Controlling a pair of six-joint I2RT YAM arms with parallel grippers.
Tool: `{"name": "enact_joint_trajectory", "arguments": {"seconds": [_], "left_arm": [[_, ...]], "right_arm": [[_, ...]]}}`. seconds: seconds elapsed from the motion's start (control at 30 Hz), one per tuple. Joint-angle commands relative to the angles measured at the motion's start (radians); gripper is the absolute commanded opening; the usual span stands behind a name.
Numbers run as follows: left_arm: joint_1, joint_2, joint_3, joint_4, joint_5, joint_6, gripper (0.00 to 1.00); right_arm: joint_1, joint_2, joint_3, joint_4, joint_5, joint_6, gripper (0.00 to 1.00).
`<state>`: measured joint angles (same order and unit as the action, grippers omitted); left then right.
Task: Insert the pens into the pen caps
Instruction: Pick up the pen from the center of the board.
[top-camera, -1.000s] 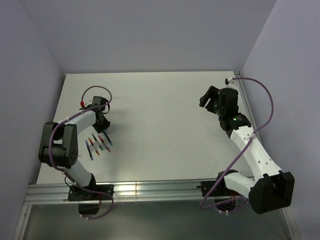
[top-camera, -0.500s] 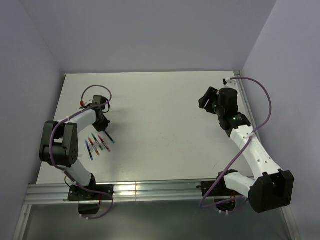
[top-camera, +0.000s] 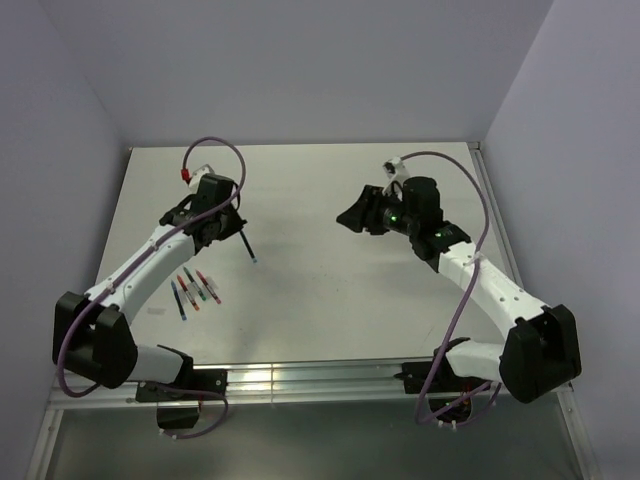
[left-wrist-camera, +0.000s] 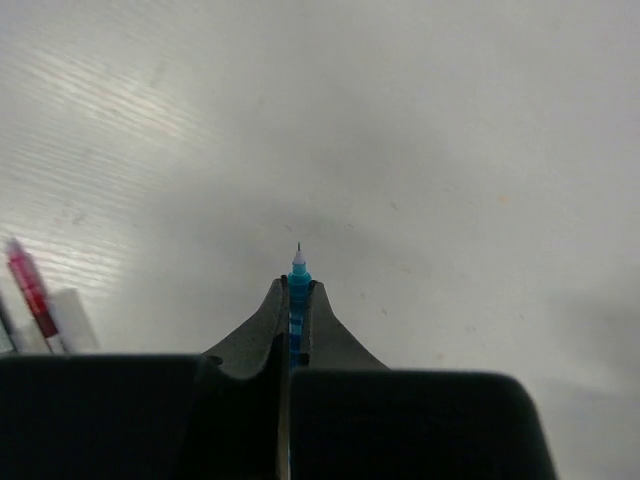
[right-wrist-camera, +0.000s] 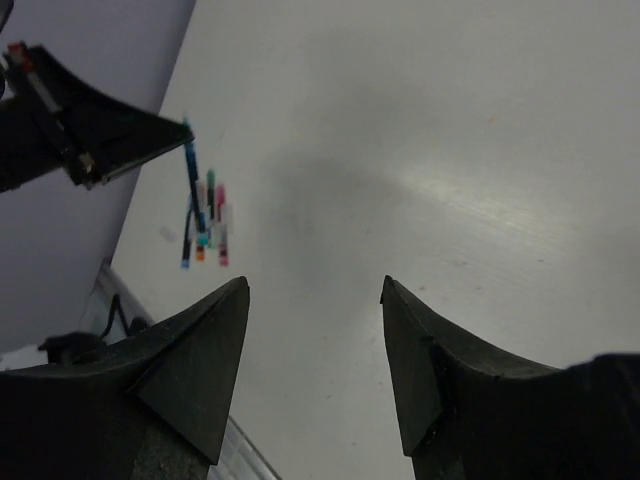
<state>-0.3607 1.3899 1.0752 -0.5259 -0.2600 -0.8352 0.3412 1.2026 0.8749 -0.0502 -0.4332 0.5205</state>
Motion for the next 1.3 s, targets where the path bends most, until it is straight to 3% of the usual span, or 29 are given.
{"name": "enact_joint_trajectory", "arguments": {"seconds": [0.0,0.23,0.57,0.9,1.27], "left_arm": [[-0.079,-0.069,0.037,-0.002,0.01,-0.05,0.0],[-0.162,-0.132,0.051,0.04,0.025,-0.082,0.0],[-0.227,-0.138,0.054,0.087,0.044,-0.12,0.0],[-0.238,-0.152,0.042,0.102,0.054,-0.131,0.0],[-0.257,-0.16,0.017,0.124,0.051,-0.14,0.0]], "right_arm": [[0.08,0.031,0.042,0.125,-0.108,0.039,0.63],[0.218,0.124,0.099,0.182,-0.127,0.067,0.61],[0.38,0.284,0.206,0.165,-0.009,0.064,0.6],[0.43,0.396,0.268,0.15,0.051,0.062,0.59],[0.444,0.417,0.269,0.177,0.067,0.099,0.46]]}}
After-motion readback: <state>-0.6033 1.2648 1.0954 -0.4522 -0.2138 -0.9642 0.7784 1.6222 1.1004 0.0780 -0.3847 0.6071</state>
